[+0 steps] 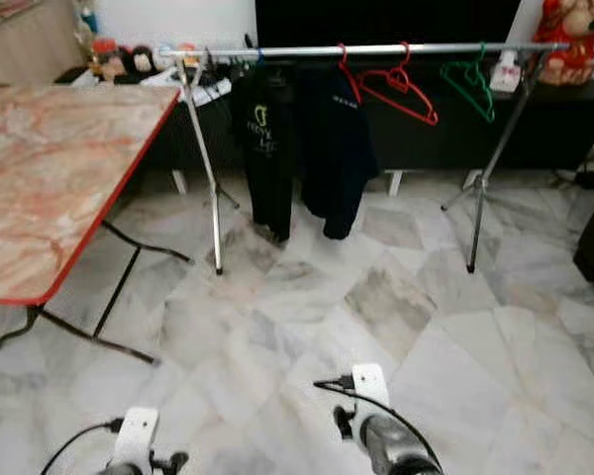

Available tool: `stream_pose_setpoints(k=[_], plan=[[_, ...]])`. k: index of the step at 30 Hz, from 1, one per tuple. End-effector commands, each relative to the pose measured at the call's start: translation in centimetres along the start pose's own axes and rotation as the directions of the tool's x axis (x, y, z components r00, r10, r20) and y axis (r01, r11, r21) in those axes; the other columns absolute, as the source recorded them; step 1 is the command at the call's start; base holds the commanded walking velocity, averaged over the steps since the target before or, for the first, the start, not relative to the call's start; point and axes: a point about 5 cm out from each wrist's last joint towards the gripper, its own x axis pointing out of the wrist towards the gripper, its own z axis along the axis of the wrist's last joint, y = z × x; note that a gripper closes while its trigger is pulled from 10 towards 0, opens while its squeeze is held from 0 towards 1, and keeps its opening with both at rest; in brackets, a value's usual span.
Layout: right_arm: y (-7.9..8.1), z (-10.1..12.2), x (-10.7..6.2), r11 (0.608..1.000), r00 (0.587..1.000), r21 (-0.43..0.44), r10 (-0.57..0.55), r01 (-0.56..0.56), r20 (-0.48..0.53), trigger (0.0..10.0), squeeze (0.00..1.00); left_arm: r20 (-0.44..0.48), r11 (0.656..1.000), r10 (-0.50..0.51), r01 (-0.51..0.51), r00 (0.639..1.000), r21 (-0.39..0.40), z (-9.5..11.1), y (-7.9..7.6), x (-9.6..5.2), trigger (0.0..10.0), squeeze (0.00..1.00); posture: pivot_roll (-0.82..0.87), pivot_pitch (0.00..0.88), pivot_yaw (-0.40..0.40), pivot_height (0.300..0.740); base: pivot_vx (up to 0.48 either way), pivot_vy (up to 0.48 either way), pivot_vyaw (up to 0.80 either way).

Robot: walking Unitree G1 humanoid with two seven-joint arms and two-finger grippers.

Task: Hang hanger

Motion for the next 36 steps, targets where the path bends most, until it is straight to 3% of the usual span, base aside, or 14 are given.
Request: stream_pose_setpoints(k=[1, 36], plan=[[-0.55, 0.21, -0.07, 1.000, 1.000, 0.019, -0.013, 0.013, 0.006, 10.0, 0.00, -0.006, 1.000, -0.015, 0.015, 1.000, -0.005, 0.03, -0.56, 0.09, 10.0, 0.00, -0.06, 0.000, 0.010, 0.740, 0.334, 0.000, 0.00], [-0.61, 0.75, -0.08, 1.000, 1.000, 0.023, -0.013, 0.013, 0.019, 10.0, 0.00, -0.006, 1.000, -0.028, 0.028, 1.000, 0.005, 0.44, -0.49, 0.15, 10.0, 0.00, -0.09, 0.000, 0.020, 0.740, 0.356, 0.000, 0.00]])
